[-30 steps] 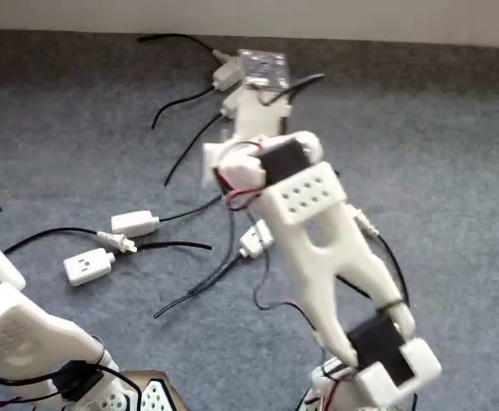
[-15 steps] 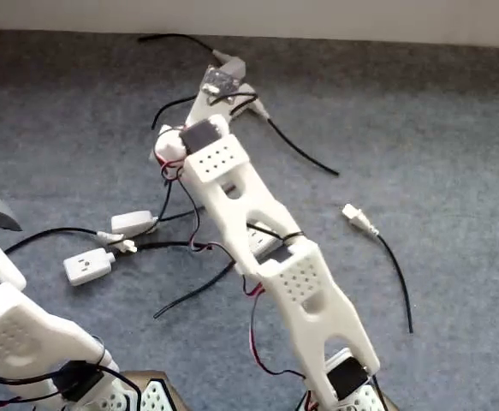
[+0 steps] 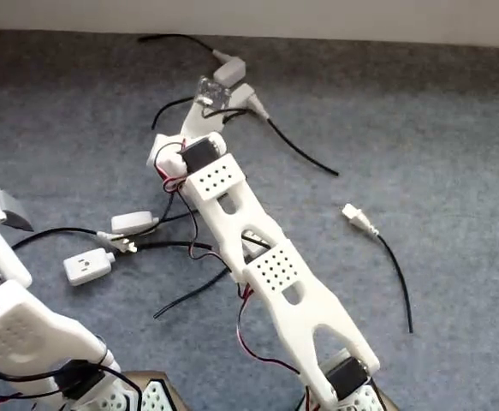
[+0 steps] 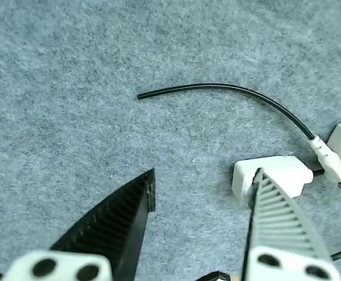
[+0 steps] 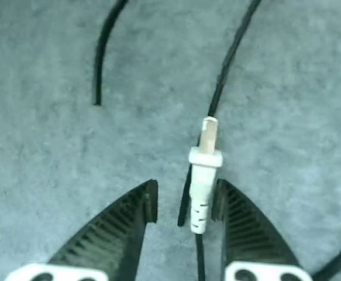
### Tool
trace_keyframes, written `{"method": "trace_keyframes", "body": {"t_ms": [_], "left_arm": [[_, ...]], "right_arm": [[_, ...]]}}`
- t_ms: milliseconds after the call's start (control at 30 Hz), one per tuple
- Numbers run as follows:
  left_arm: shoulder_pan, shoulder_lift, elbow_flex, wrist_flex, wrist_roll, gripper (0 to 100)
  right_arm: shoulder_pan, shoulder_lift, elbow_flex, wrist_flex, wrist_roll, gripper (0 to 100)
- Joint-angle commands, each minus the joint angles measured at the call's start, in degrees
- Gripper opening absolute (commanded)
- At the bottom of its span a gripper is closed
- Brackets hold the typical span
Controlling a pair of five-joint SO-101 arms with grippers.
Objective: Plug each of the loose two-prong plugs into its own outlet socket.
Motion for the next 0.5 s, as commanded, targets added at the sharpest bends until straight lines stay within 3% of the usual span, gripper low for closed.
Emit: {"method": "trace_keyframes", "body": {"t_ms": [0,367,467], "left_arm": [[2.4,-2.8,-0.7,0.2,-0.5,27],[13.1,-3.3,-0.7,0.1,-0.6,27],[18.5,-3.3,-0.7,0.2,-4.8,27]], "right_arm": [[-0.4,-9.1,-6.6,0.9,11.1,16.3],[4.9,-23.4,-6.1,11.2,41.0,16.3],[8.1,-27.6,-6.1,15.3,48.0,16.3]]}}
